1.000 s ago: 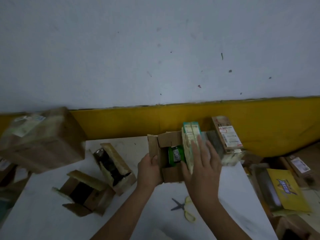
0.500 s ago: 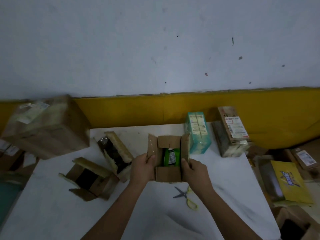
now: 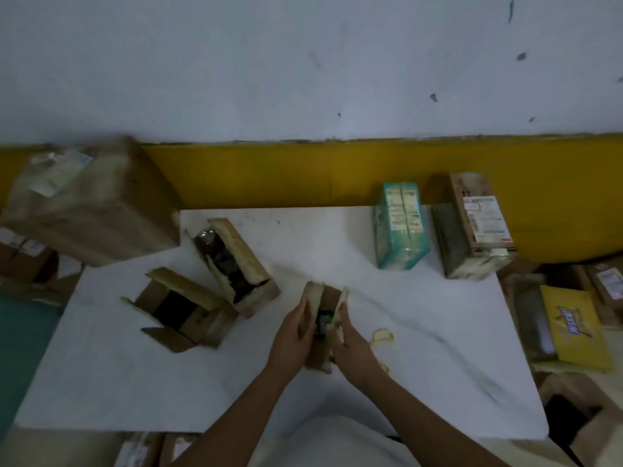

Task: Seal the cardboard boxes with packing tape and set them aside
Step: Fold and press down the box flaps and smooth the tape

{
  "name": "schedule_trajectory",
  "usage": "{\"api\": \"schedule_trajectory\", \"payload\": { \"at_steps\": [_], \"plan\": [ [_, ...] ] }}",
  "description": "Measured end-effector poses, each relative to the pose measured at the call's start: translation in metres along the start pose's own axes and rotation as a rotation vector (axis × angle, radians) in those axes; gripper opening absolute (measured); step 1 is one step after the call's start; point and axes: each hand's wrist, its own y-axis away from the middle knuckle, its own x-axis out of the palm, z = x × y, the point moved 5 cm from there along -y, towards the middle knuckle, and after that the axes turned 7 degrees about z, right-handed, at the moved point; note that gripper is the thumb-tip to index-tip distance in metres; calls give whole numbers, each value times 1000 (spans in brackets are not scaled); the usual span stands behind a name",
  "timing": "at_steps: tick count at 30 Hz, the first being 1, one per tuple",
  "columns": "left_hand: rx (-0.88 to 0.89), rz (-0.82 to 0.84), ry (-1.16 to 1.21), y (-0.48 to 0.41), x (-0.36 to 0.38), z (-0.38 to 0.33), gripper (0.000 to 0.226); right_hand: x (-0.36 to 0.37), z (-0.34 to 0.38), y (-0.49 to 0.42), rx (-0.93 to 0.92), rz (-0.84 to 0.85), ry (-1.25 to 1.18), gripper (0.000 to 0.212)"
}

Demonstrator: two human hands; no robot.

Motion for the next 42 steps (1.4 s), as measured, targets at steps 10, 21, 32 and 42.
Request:
{"api": "schedule_trajectory", "payload": {
  "at_steps": [10,21,32,42],
  "plan": [
    [-43,2,-34,-3,33,52,69,14,-55,-9,-34,100,548,73],
    [-45,-8,-397,-6,41,47,69,21,-35,-12,93,76,672,67],
    [53,171,-164,-4,9,37,87,30,-18,-26,-213,39,778,89],
    [-124,-425,-158,100,-79,132,26,80,82,-21,-389,-89,1164,53]
  ]
}}
